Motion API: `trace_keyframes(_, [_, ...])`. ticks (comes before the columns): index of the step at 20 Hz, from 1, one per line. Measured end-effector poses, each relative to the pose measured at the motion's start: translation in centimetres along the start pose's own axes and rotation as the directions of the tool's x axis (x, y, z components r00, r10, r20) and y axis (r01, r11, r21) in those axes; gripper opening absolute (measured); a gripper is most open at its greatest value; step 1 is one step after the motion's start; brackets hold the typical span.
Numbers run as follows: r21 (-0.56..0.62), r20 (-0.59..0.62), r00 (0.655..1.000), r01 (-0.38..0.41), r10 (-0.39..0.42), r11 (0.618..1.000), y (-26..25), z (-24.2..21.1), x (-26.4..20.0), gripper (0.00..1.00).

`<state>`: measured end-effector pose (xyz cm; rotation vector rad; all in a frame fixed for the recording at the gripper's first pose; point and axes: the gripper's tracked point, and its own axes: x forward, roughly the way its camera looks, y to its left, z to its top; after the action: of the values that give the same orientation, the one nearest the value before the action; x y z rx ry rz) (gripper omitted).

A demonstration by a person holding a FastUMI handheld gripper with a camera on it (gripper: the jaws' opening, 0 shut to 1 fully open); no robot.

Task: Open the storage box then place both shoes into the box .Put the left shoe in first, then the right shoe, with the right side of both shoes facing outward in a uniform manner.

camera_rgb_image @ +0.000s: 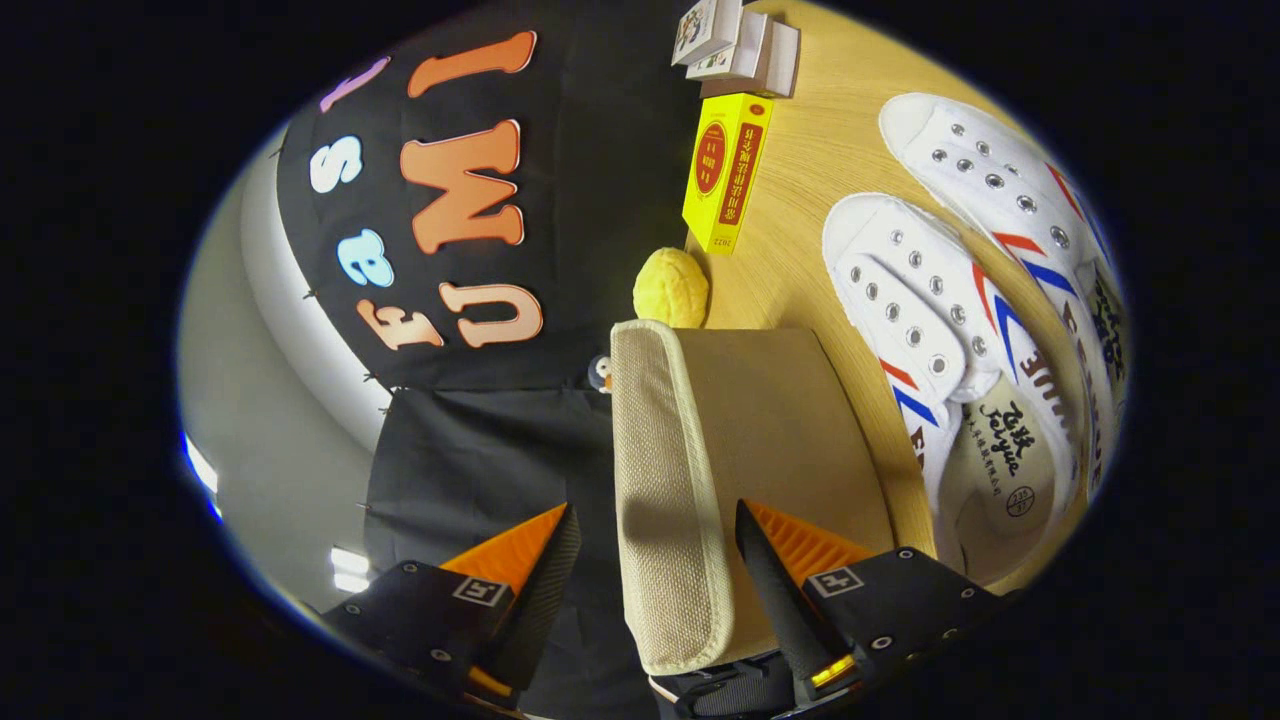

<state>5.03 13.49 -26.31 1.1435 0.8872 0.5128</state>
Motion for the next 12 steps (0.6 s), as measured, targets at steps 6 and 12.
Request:
trace_keyframes(6, [0.005, 0.021, 0.997, -0.07, 0.07, 0.998, 3.7, 1.6, -1.7, 0.46])
trace_keyframes(12, [-0.09, 0.001, 0.996, -0.088, 0.088, 0.992, 9.7, 1.4, -1.6, 0.01])
